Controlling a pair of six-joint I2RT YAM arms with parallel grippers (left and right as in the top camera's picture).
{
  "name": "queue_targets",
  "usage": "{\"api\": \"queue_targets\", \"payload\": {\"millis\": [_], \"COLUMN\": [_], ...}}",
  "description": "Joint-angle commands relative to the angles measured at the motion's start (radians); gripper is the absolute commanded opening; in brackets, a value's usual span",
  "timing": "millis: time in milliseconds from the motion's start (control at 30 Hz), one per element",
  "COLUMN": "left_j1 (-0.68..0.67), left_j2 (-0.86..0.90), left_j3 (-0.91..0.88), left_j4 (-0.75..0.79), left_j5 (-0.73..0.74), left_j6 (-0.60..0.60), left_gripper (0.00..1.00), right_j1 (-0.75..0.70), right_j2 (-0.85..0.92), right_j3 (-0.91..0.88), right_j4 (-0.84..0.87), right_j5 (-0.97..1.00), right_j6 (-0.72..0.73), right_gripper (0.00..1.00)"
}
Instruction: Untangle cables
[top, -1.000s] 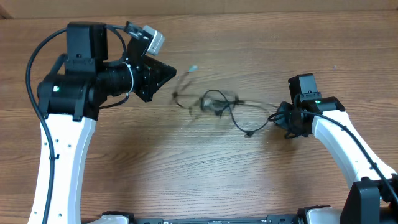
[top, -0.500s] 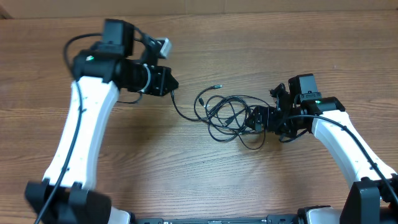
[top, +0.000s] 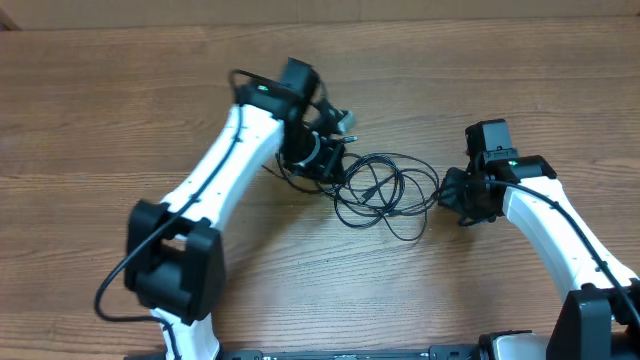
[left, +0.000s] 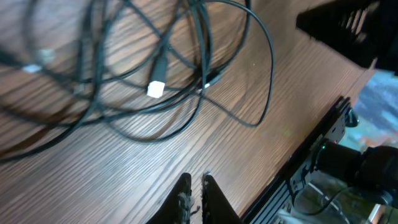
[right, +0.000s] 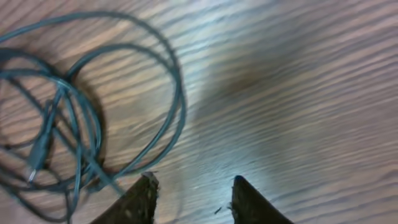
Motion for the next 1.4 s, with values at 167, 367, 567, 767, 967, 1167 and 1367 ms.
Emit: {"api": "queue_targets", "payload": {"millis": [167, 367, 567, 767, 967, 1167, 1367], "left_j1": [-0.162, -0.229, -0.314, -0.372, -0.396, -0.396, -0.396], "left_j2": [0.106, 0.126, 0.126, 0.126, 0.126, 0.126, 0.126], "left_j3": [0.001, 0.001, 0.001, 0.001, 0.001, 0.001, 0.001], "left_j4": [0.127, 0.212, 0.28, 0.312, 0.336, 0.404, 0.435], "left_j5": [-0.166, -0.177, -0.179, -0.279, -0.341, -0.341, -0.342], "left_j6": [-0.148, -0.209, -0.237, -0.3, -0.315, -0.33, -0.356], "left_gripper": [0.16, 0.36, 0.5, 0.51, 0.6, 0.61, 0.64], "right_j1": [-0.157, -0.179, -0.178, -0.178, -0.178, -0.178, -0.178], "right_j2": [0.006, 0.006, 0.006, 0.006, 0.006, 0.006, 0.006], "right_j3": [0.006, 0.006, 0.006, 0.006, 0.006, 0.006, 0.006], "right_j4": [0.001, -0.003, -0.002, -0.001, -0.002, -0.002, -0.001], "right_j5": [0.013, -0.068, -0.067, -0.067, -0.067, -0.067, -0.067], "right_j6": [0.04, 0.04, 0.04, 0.04, 0.04, 0.04, 0.04], "right_gripper": [0.65, 1.0, 1.0, 1.0, 1.0, 1.0, 1.0]}}
